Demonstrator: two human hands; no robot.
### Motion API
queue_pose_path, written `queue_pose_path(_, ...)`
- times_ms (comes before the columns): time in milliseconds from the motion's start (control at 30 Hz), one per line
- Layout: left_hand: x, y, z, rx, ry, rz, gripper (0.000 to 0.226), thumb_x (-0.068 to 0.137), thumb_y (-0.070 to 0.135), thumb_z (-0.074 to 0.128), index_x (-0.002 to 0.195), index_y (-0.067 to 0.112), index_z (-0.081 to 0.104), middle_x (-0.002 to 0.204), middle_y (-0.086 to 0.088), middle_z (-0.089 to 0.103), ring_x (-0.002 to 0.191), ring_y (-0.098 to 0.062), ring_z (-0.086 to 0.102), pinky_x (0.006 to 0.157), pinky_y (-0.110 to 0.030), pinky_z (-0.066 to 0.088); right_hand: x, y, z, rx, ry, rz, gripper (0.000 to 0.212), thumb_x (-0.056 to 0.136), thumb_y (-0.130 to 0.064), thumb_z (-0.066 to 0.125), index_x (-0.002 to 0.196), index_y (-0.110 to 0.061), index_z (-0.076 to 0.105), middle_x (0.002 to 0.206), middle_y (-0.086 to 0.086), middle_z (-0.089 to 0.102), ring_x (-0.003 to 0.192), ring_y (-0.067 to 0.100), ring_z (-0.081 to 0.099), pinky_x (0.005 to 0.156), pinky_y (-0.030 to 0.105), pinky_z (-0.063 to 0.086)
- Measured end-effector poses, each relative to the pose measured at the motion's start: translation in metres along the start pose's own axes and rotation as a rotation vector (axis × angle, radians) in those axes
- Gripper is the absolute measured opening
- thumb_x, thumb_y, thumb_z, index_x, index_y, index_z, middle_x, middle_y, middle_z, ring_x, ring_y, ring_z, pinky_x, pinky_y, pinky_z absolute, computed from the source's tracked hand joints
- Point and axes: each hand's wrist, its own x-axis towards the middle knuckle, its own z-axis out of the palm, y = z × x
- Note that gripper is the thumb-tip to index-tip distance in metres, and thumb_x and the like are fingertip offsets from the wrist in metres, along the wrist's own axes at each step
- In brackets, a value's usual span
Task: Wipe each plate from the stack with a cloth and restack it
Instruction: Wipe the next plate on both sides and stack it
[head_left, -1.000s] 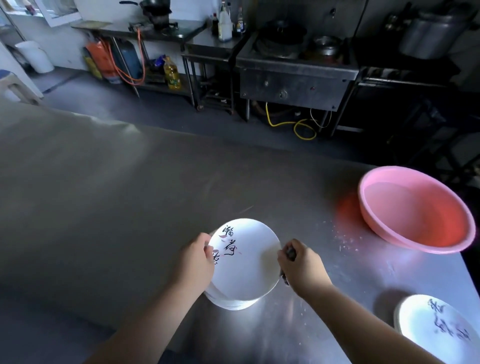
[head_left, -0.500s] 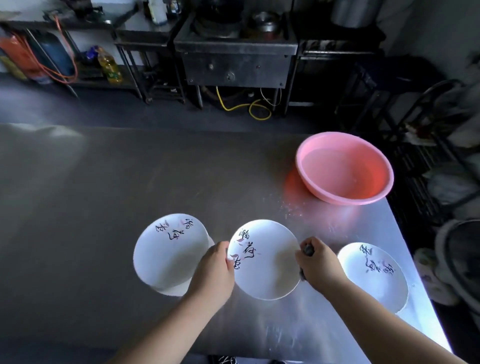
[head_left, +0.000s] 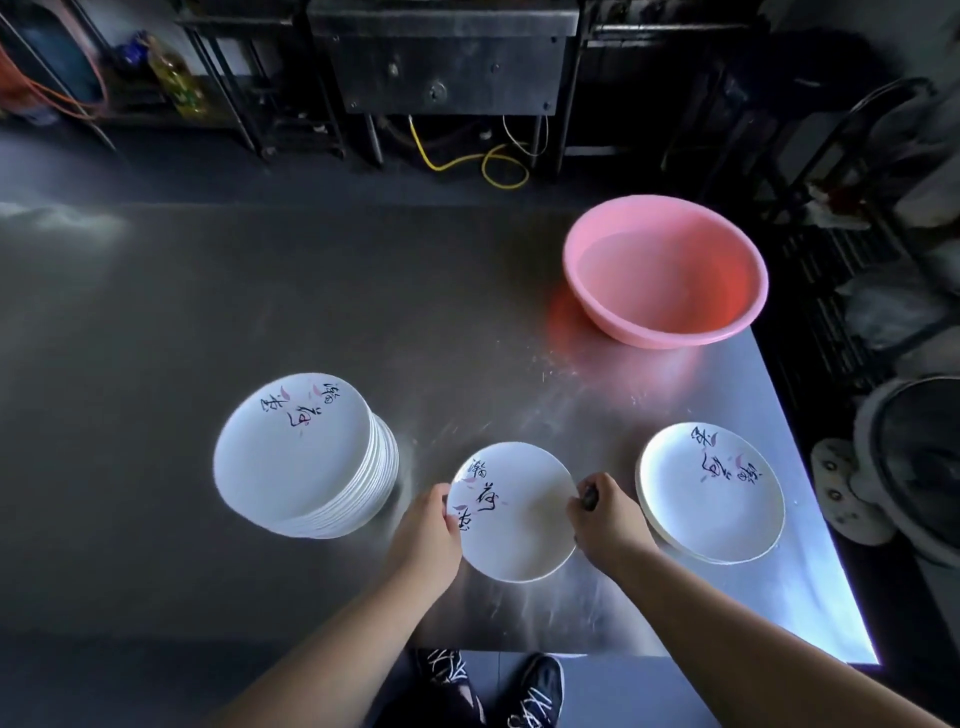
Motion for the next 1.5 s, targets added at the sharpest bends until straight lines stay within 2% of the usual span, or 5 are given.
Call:
queue_pose_path(400, -0.003, -0.05, 0.013, 0.449, 0.053, 0.429, 0.076, 0.096, 0.056, 0.049, 0.162, 0.023, 0.03, 0.168, 0.006, 0.03, 0.152, -0.019, 0.028, 0.122, -0.048, 0.026, -0.002, -0.019, 0.023, -0.347, -0.063, -0.649, 0.077, 0.097, -0.034, 0.057, 0.163, -0.009, 0.027, 0.168, 0.01, 0.03, 0.156, 0.036, 0.021, 0.127, 0.055, 0.022)
queue_pose_path(667, -0.002, -0.061, 0.02, 0.593, 0.024, 0.494, 0.073, 0.105, 0.063, 0.018, 0.167, 0.026, 0.011, 0.176, 0.005, 0.007, 0.161, -0.023, 0.011, 0.126, -0.056, 0.023, -0.014, 0.0, 0.052, -0.864, -0.22, -0.787, 0.086, 0.104, -0.069, 0.022, 0.167, -0.018, -0.007, 0.172, 0.004, -0.023, 0.156, 0.024, -0.03, 0.123, 0.041, -0.027)
queue_pose_path(1200, 0.0, -0.059, 0.019, 0.566, 0.005, 0.505, 0.072, 0.106, 0.06, 0.023, 0.164, 0.018, 0.028, 0.174, 0.003, 0.018, 0.159, -0.025, 0.022, 0.125, -0.056, 0.026, -0.014, 0.013, 0.038, -1.036, -0.352, -0.974, 0.099, 0.098, -0.082, 0.019, 0.165, -0.009, 0.026, 0.172, 0.014, 0.019, 0.158, 0.037, 0.016, 0.123, 0.055, 0.029)
queue_pose_path(1400, 0.0, -0.061, 0.019, 0.595, -0.012, 0.479, 0.077, 0.104, 0.067, 0.017, 0.168, 0.023, 0.015, 0.176, 0.006, 0.007, 0.161, -0.022, 0.012, 0.128, -0.054, 0.018, -0.005, -0.008, 0.036, -1.027, -0.332, -0.707, 0.098, 0.093, -0.082, 0.013, 0.163, -0.021, -0.02, 0.163, 0.008, -0.041, 0.151, 0.034, -0.037, 0.125, 0.048, -0.017)
queue_pose_path(1500, 0.0, -0.06, 0.02, 0.566, 0.003, 0.485, 0.073, 0.105, 0.062, 0.024, 0.166, 0.021, 0.023, 0.175, 0.006, 0.013, 0.16, -0.024, 0.019, 0.126, -0.055, 0.023, -0.037, 0.019, 0.037, -1.048, -0.377, -0.889, 0.103, 0.093, -0.084, 0.03, 0.165, -0.011, 0.025, 0.174, 0.016, 0.009, 0.159, 0.04, 0.008, 0.125, 0.055, 0.024)
